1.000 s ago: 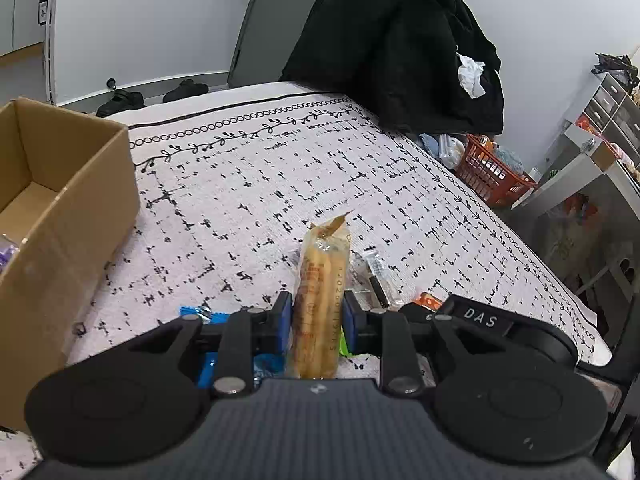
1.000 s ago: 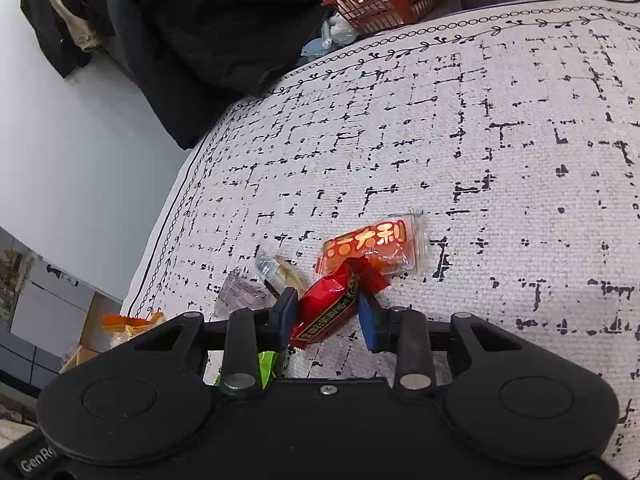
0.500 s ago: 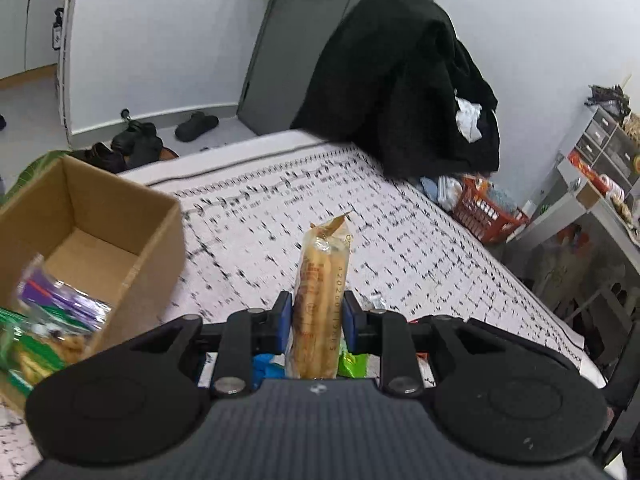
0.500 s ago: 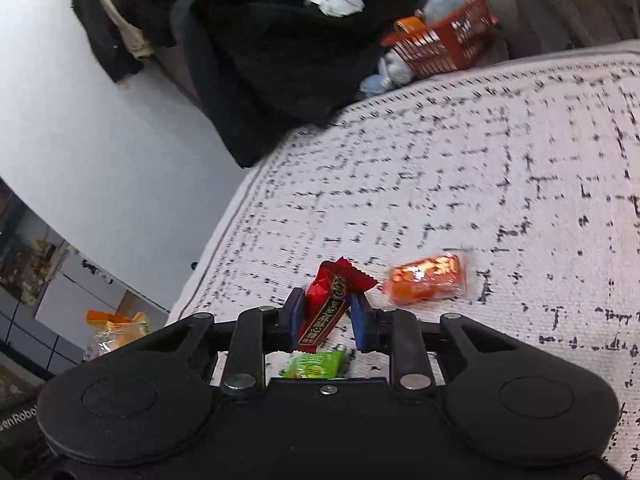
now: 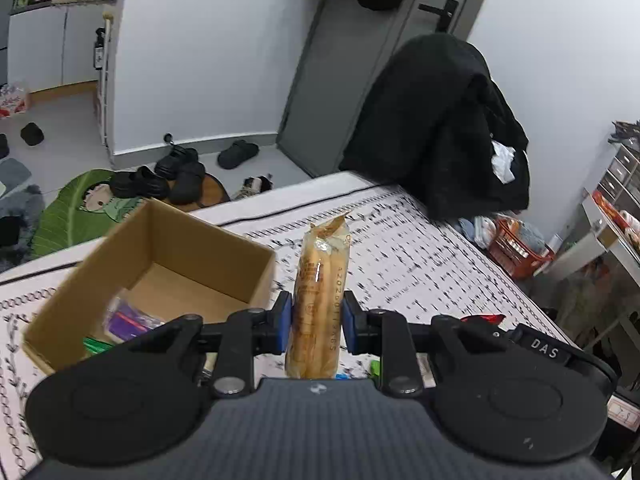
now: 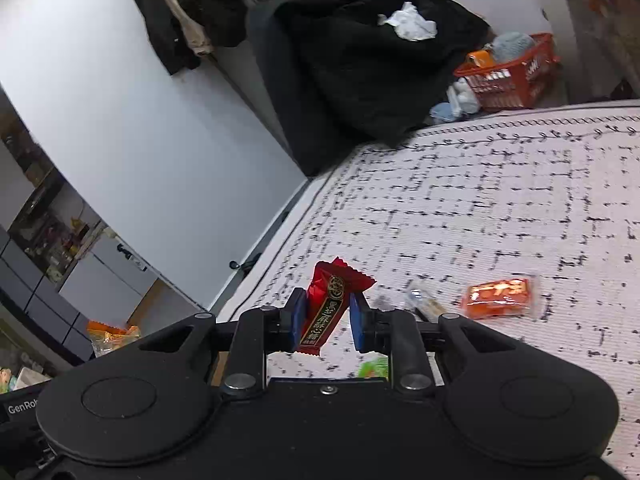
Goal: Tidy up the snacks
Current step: 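Carry the bread stick with the left tool while the right tool carries the red bar into the box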
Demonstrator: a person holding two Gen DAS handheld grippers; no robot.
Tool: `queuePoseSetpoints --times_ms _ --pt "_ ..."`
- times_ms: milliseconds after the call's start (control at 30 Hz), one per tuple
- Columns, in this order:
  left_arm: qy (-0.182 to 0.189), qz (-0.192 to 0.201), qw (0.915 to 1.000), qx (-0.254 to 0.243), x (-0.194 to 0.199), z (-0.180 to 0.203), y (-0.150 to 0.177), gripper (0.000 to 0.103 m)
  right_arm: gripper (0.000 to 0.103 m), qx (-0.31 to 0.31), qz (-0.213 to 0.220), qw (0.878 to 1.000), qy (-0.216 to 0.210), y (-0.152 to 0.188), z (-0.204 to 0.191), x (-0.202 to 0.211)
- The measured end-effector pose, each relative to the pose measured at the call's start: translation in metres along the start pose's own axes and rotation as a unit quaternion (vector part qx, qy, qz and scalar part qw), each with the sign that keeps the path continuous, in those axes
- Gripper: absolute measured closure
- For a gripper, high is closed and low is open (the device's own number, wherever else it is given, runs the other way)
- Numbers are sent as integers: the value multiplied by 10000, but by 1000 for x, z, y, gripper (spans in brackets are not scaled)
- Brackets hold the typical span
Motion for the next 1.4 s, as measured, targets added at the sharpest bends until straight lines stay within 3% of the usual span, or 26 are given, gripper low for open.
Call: queuePoseSetpoints --times_ms 600,900,1233,1400 --pt "-378 252 9987 228 25 -56 -32 78 80 528 19 9970 -573 8 -75 -5" --pt "-607 170 9975 333 24 -87 -39 78 80 818 -42 9924 -921 20 -120 -7" --pt "-620 96 9967 506 14 -112 -46 78 80 1128 -474 9867 -1069 44 -151 -26" --pt "-560 -54 9968 576 2 -115 -45 78 72 1080 -626 9867 -1045 48 -153 -31"
Point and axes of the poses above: each gripper's, at about its wrist camera, not at the fingertips, and x roughly against the way its jaws point, z to its right, y to its underside, the point moved 3 cm from there along -x, roughly the way its jaws point, and after that the axes turned 8 degrees about x, right-handed, at the moved point
